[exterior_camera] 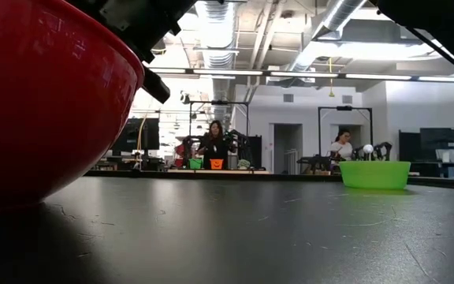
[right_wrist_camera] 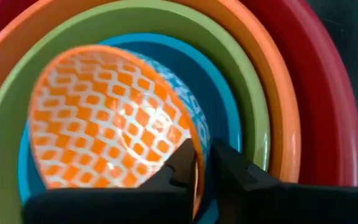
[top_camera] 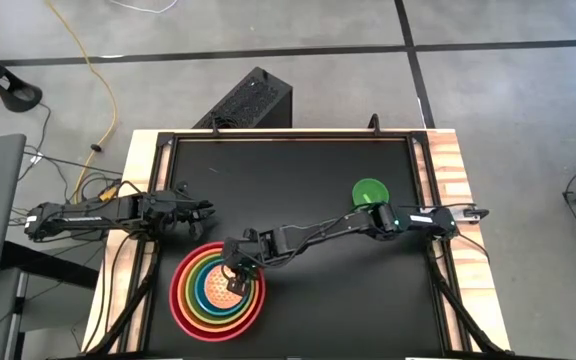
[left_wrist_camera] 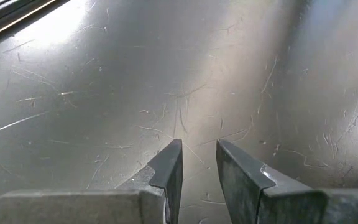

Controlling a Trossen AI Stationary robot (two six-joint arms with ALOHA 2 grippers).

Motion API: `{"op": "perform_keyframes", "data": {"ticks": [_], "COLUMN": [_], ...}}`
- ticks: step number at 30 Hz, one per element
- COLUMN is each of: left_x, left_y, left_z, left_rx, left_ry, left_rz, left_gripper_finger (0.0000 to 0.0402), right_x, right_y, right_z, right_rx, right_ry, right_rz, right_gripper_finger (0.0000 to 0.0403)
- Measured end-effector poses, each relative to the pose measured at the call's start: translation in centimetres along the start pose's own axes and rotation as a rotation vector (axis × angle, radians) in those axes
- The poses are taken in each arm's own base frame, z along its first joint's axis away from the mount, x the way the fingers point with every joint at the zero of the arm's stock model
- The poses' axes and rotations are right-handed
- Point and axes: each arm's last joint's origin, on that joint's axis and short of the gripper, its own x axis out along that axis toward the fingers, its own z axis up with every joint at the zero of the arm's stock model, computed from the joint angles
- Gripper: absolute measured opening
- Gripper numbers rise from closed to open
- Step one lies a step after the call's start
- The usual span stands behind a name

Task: Nest bowls inside each other
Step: Stack the orange patterned bowl on top of the blue bowl, then stack the transparent green bowl on top of the orange patterned bowl

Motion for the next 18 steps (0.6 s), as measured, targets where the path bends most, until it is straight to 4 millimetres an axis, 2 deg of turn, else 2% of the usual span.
{"op": "perform_keyframes", "data": {"ticks": [8, 12, 18], "left_x": [0.0, 0.0, 0.0], "left_y": [0.0, 0.0, 0.0], "left_z": [0.0, 0.0, 0.0], "left_rx": [0.0, 0.0, 0.0], "left_ry": [0.0, 0.0, 0.0], "left_rz": [0.0, 0.001, 0.0], "left_gripper_finger": [0.0087, 0.0087, 0.0087], "right_x": [-0.1, -0.8, -4.6], "right_y": [0.1, 0.4, 0.7], "right_z": [0.2, 0.8, 2.2], "right_rx": [0.003, -0.029, -0.049], "right_ry": [-0.011, -0.024, -0.037], "right_rz": [0.008, 0.034, 0.045], "right_gripper_finger": [0.0131, 0.016, 0.0181]}}
